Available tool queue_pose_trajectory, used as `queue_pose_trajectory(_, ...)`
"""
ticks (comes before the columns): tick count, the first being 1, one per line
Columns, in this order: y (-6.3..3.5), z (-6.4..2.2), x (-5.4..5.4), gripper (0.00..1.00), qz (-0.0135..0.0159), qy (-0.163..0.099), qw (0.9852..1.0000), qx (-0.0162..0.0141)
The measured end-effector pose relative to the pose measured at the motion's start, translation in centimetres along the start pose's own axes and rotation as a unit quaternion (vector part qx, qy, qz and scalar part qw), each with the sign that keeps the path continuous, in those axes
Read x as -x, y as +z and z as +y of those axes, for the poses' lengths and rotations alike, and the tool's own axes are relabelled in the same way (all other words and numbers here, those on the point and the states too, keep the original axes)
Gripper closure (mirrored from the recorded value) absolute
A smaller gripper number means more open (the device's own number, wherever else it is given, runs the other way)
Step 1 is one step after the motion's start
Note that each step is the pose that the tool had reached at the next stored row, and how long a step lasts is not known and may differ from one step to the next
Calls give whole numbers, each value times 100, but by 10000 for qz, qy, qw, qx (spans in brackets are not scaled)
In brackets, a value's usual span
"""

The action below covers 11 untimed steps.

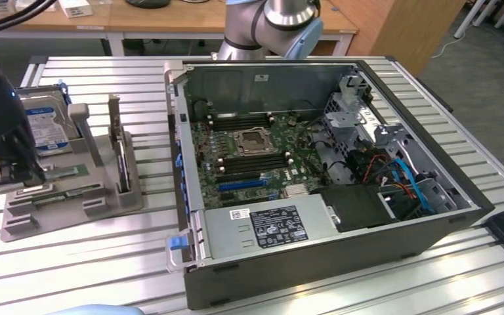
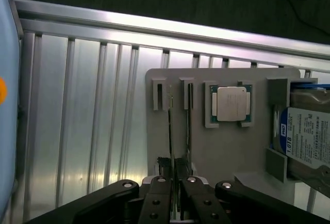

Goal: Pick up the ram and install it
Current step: 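Pick up the ram and move it above insertion slot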

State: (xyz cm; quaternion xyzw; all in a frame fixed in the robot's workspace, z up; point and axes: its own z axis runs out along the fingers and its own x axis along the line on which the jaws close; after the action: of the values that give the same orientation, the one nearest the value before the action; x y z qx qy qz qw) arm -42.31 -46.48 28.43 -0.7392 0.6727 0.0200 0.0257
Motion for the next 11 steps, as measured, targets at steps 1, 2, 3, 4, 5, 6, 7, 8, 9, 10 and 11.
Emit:
queue_pose_trajectory(1, -29, 0, 2, 86, 0, 14, 10000, 0)
queue_pose_trajectory(2, -55, 0, 4, 86, -1, 30, 10000, -1)
queue_pose_trajectory(3, -82, -1, 5, 86, -1, 49, 10000, -2)
queue_pose_trajectory(4, -106, -1, 7, 86, -2, 70, 10000, -4)
queue_pose_trajectory(5, -125, -2, 8, 86, -1, 101, 9999, -6)
queue_pose_trajectory(6, -140, -2, 8, 86, -1, 138, 9999, -8)
queue_pose_trajectory(7, -152, -2, 9, 86, 0, 185, 9998, -12)
queue_pose_trajectory(8, -162, -2, 10, 86, 0, 239, 9997, -15)
queue_pose_trajectory(9, -172, -3, 10, 86, 1, 296, 9996, -19)
queue_pose_trajectory(10, -181, -2, 11, 86, 1, 357, 9994, -22)
queue_pose_trajectory(11, -189, -2, 12, 86, 2, 415, 9991, -26)
